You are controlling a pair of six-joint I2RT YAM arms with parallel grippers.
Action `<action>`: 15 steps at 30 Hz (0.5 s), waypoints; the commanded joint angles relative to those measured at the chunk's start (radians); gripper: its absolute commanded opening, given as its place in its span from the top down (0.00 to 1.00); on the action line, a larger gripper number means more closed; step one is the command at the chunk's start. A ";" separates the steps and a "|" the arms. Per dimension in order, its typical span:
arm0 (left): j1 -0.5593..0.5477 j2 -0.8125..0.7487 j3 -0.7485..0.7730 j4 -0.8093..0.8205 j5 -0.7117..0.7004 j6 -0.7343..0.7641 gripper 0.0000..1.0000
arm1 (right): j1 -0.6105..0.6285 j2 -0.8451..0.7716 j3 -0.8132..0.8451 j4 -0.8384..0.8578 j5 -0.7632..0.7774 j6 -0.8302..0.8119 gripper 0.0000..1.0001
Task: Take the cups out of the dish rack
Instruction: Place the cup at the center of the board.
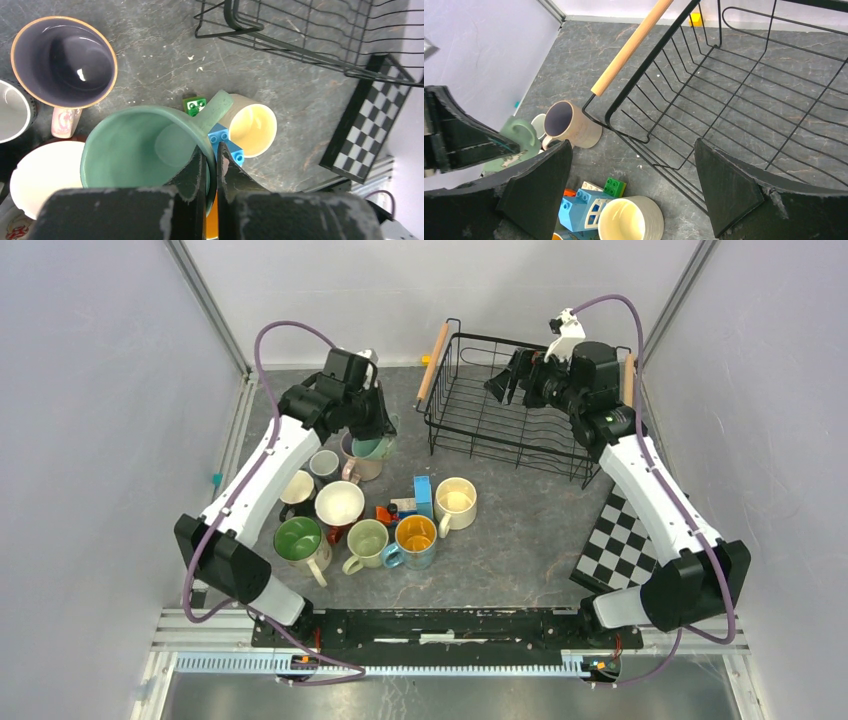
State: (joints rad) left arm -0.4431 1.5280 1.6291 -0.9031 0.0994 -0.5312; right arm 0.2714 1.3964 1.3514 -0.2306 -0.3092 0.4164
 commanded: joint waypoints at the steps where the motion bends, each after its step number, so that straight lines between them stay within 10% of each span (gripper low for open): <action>1: -0.038 0.036 -0.015 0.038 -0.087 0.073 0.98 | 0.005 -0.041 0.045 0.001 0.030 -0.022 0.02; 15: -0.100 0.143 -0.066 0.070 -0.212 0.095 0.98 | 0.012 -0.054 0.046 -0.017 0.035 -0.032 0.02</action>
State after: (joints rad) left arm -0.5377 1.6836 1.5620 -0.8864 -0.0612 -0.4973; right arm 0.2752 1.3781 1.3560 -0.2649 -0.2863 0.4019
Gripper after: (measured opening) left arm 0.079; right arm 0.982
